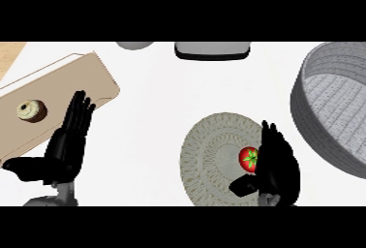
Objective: Pick the tomato from the placemat and place it in the basket
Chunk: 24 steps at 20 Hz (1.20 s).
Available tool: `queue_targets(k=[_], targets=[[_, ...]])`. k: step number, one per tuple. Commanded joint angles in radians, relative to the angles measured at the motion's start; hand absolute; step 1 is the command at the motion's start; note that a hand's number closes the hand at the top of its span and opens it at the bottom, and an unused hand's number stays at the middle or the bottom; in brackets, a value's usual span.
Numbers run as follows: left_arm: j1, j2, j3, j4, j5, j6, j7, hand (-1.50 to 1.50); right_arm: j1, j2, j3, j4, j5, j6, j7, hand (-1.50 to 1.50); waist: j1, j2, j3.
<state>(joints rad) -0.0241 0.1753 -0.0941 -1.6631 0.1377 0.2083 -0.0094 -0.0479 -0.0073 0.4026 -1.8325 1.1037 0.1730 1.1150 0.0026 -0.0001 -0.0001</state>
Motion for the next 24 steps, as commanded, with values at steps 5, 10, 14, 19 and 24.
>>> queue_targets(k=[5,10,14,19,24], targets=[[0.024,-0.014,-0.001,-0.030,-0.035,-0.002,0.023,0.00,0.038,0.007,-0.006,-0.036,-0.020,0.032,0.097,-1.50,-0.003,-0.001,0.000],[0.040,-0.038,-0.006,-0.043,-0.038,-0.012,0.016,0.00,0.014,0.007,-0.044,0.106,-0.012,-0.069,0.014,-1.50,-0.001,0.000,0.000],[0.044,-0.032,0.003,-0.079,-0.049,-0.015,0.041,0.00,-0.018,0.007,0.018,0.138,-0.041,-0.092,0.084,-1.50,0.001,-0.001,0.000],[0.024,-0.059,-0.005,-0.066,-0.075,-0.002,0.054,0.00,-0.013,0.007,-0.056,0.148,-0.044,-0.079,0.020,-1.50,-0.002,-0.001,0.000],[0.043,-0.061,0.022,-0.051,-0.065,-0.029,0.020,0.00,0.053,0.001,-0.053,0.174,-0.025,-0.141,-0.034,-1.50,-0.004,-0.001,0.000]])
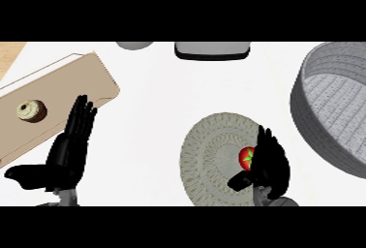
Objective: Pick the tomato from the placemat and place it in the basket
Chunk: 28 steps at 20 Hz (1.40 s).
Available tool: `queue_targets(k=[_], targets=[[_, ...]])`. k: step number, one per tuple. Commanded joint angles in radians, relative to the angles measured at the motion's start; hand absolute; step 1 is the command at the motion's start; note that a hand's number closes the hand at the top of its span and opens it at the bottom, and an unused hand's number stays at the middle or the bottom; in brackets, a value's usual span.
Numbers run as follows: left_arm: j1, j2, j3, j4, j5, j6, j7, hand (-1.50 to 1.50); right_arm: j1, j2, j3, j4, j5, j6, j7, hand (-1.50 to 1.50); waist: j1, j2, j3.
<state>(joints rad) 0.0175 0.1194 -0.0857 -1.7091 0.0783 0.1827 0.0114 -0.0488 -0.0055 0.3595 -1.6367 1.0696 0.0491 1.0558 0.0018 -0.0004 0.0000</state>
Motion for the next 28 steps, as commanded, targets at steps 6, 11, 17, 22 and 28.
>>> queue_targets(k=[6,11,17,22,28], targets=[[-0.033,-0.023,0.017,0.033,-0.012,-0.010,0.000,0.00,-0.130,0.005,0.002,0.126,-0.021,0.085,0.034,1.50,0.005,0.001,0.000],[-0.027,-0.041,0.023,0.047,-0.014,-0.027,-0.017,0.00,-0.013,-0.009,0.019,0.089,0.010,0.063,-0.061,1.50,-0.002,0.000,0.000],[-0.056,-0.006,0.072,0.086,0.012,-0.072,-0.032,0.00,-0.055,-0.063,0.043,0.129,0.010,0.078,-0.194,1.50,0.001,0.002,0.000],[-0.039,-0.038,0.023,0.032,-0.026,-0.024,0.018,0.00,0.096,-0.252,0.317,0.058,-0.018,0.106,-0.606,1.50,0.015,-0.003,0.003],[-0.004,-0.018,0.061,0.030,-0.008,-0.039,-0.007,0.00,0.277,-0.477,0.278,-0.072,0.001,-0.216,-0.896,1.50,-0.013,-0.004,0.001]])
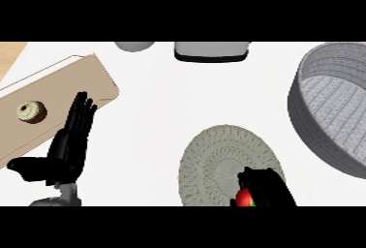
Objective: Pick the tomato from the placemat and place it in the basket
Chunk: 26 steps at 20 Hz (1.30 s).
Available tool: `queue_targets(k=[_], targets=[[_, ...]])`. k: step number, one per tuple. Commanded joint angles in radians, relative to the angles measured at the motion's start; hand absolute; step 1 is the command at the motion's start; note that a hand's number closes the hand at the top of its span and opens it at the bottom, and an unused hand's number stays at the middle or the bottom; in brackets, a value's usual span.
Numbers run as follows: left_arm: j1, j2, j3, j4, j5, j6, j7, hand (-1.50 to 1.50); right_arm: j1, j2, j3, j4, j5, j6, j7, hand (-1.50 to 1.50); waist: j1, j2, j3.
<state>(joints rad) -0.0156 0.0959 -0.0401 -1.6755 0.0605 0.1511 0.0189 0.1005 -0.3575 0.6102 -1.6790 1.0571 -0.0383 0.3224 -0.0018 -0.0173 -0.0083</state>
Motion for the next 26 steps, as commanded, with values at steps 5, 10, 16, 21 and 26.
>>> queue_targets(k=[5,10,16,21,26], targets=[[-0.003,0.010,0.020,-0.017,0.004,0.000,0.024,0.00,0.221,-0.157,-0.058,-0.207,-0.205,-0.185,-0.295,1.50,-0.013,0.014,0.009],[0.010,0.005,0.015,-0.047,-0.008,0.016,0.037,0.00,0.375,-0.247,-0.134,-0.495,-0.421,-0.210,-0.404,1.50,-0.037,0.008,0.009],[0.034,-0.021,0.010,-0.004,-0.016,0.024,-0.011,0.00,0.581,-0.368,-0.308,-0.841,-0.627,-0.185,-0.415,1.50,-0.044,0.009,0.008],[0.037,0.005,0.029,-0.027,0.006,-0.008,-0.012,0.00,0.701,-0.389,-0.479,-0.866,-0.791,-0.143,-0.439,1.50,-0.034,0.011,0.008],[0.094,-0.010,0.007,-0.027,-0.004,-0.021,-0.057,0.00,0.687,-0.404,-0.755,-0.802,-0.945,-0.086,-0.397,1.50,-0.022,0.013,0.007]])
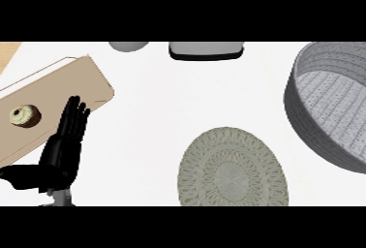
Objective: Pick the tomato from the placemat and place it in the basket
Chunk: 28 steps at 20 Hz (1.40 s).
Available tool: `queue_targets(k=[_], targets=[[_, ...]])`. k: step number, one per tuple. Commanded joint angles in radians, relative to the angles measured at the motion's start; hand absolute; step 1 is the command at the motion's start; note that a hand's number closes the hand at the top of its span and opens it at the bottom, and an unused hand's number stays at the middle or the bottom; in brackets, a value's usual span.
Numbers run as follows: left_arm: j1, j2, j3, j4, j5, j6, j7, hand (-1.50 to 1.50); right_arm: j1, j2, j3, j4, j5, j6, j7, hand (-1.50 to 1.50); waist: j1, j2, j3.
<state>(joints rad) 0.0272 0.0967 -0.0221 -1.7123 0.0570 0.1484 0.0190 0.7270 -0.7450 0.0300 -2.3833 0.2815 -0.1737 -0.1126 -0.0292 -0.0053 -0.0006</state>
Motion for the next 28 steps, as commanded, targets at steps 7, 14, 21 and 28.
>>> queue_targets(k=[7,14,21,28], targets=[[-0.028,-0.019,-0.013,0.043,-0.008,-0.013,-0.020,0.00,-0.102,-0.047,-0.444,0.079,-0.216,0.165,0.086,1.50,0.024,0.006,0.000],[0.004,-0.027,-0.041,-0.051,-0.048,0.011,0.034,0.00,-0.284,-0.020,-0.500,0.313,-0.293,0.307,0.034,1.50,0.031,0.005,0.001],[-0.106,0.002,0.030,0.041,0.011,-0.040,0.043,0.00,-0.451,-0.036,-0.497,0.505,-0.175,0.358,-0.008,1.50,0.028,0.005,0.000],[-0.038,-0.052,-0.016,0.064,-0.032,-0.022,-0.039,0.00,-0.578,-0.006,-0.421,0.769,0.013,0.345,-0.158,1.50,0.032,0.006,0.001]])
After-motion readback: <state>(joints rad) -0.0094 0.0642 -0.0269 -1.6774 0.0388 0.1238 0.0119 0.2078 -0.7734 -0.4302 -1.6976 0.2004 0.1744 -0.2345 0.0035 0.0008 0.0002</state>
